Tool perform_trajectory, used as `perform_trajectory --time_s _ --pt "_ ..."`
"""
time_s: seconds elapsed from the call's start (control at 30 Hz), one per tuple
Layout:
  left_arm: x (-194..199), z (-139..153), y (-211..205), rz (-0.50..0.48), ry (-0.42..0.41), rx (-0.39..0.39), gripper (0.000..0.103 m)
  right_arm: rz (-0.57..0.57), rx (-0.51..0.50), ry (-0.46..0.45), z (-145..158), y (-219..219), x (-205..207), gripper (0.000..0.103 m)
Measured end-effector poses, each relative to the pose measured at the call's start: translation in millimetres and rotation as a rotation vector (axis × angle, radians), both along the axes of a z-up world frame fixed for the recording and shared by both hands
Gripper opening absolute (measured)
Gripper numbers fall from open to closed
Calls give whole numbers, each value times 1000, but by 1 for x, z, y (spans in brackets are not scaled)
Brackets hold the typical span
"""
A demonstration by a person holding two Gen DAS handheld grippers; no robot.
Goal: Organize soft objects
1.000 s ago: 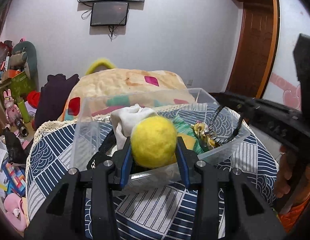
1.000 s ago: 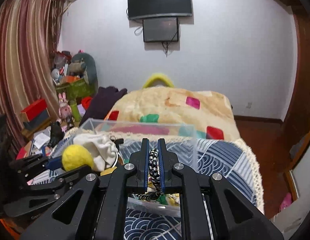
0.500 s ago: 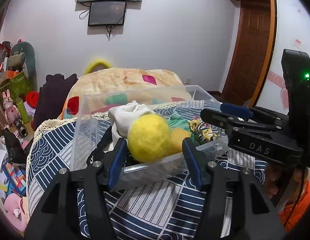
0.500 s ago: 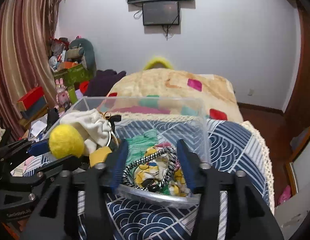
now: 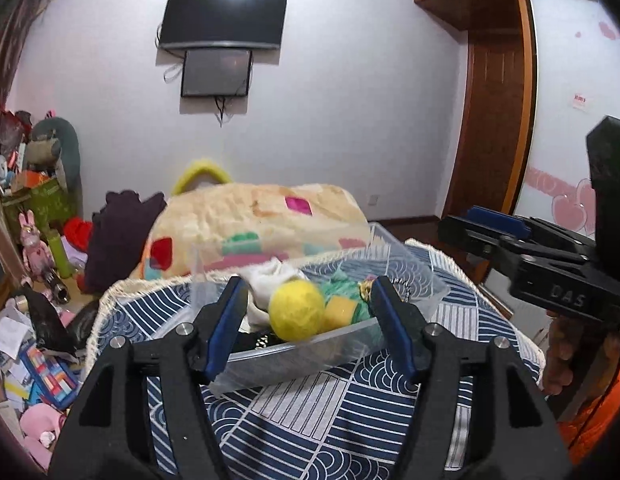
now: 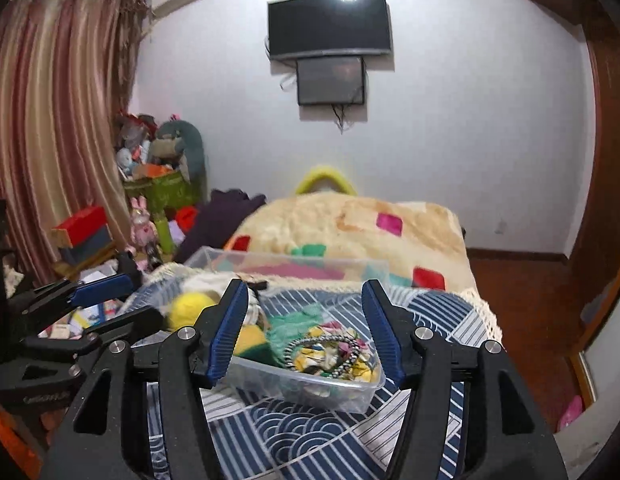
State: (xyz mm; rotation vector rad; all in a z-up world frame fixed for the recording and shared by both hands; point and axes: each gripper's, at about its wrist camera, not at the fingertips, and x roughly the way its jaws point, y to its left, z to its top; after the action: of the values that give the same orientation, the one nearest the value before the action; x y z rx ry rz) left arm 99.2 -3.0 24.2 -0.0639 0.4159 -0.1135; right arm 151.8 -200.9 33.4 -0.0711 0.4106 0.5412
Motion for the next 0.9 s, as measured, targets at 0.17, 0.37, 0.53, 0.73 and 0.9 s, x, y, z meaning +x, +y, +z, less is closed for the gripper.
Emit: perform_trajectory --time_s 0.17,0.37,0.53,0.73,0.9 --pt "-24 14 2 6 -51 -9 64 26 18 -60 12 -2 -26 56" --pt "-48 18 5 10 -85 -36 71 39 40 -74 10 -4 -43 63" --pt "-59 18 6 17 -110 -53 79 25 47 -91 5 -5 -52 72" --pt "-70 17 7 32 -131 -72 94 20 51 -115 3 -6 -62 83" --pt "-75 14 4 46 -140 -49 99 23 75 -113 1 -9 -66 89"
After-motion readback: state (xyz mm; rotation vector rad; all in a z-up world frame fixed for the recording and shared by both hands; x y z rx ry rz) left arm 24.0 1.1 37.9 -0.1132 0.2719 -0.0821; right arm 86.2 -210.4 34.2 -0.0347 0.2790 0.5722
